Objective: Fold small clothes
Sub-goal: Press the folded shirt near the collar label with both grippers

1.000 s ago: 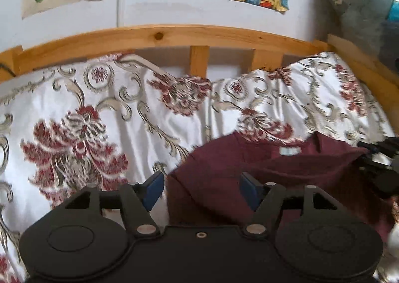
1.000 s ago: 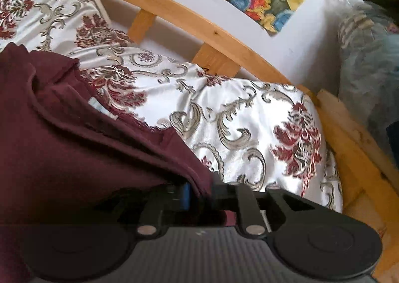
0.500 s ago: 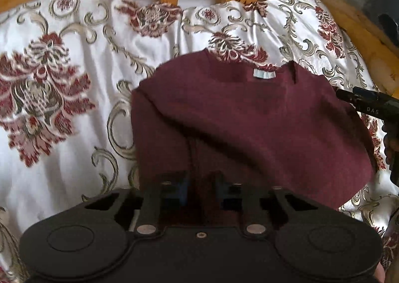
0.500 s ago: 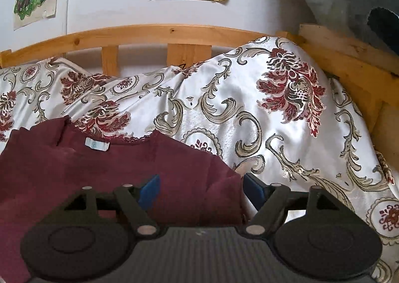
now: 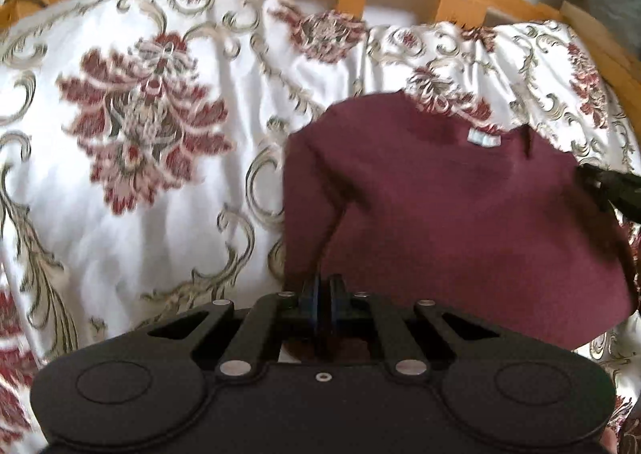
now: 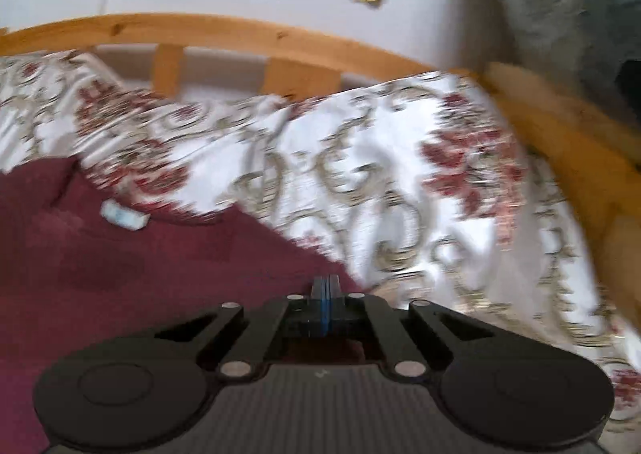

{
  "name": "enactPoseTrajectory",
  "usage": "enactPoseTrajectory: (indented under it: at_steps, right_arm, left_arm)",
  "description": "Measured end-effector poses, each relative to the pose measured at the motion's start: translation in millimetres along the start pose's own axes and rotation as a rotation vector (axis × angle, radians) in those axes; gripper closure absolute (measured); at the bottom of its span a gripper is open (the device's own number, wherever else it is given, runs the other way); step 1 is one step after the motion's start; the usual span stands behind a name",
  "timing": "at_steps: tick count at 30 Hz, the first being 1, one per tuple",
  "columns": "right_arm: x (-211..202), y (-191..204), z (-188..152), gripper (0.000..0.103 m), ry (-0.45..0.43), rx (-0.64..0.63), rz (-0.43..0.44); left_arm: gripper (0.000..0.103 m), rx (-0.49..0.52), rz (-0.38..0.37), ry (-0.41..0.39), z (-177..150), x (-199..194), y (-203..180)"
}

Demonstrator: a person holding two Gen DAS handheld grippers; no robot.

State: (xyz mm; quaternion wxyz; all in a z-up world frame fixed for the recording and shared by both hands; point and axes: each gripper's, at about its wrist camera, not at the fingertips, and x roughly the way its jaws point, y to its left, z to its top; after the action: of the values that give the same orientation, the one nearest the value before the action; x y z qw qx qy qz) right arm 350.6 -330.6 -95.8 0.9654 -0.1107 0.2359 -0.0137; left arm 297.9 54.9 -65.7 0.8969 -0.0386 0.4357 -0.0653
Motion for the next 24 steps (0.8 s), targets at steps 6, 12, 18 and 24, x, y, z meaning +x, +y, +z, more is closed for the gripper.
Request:
enactPoseTrajectory:
  at_steps: [6, 12, 18, 24]
  right_arm:
    - [1, -30, -7, 0.102, 0.038, 0.129, 0.031]
    - [-2, -28, -2, 0.073, -0.024, 0.143, 0.123]
    - [7, -21, -2, 0.057, 0.0, 0.139, 0.181]
    - [16, -19, -5, 0.056, 0.021, 0.133, 0.189]
  left_arm:
    - [0.093, 0.06, -0.014, -0.009, 1, 1, -3]
    - [0.064, -0.022, -0.008, -0.124, 19, -9, 15]
    - [0.052, -0.036, -0.075, -0.147, 53, 30, 23]
    - [0.074, -0.04, -0.12, -0.11, 74, 72, 30]
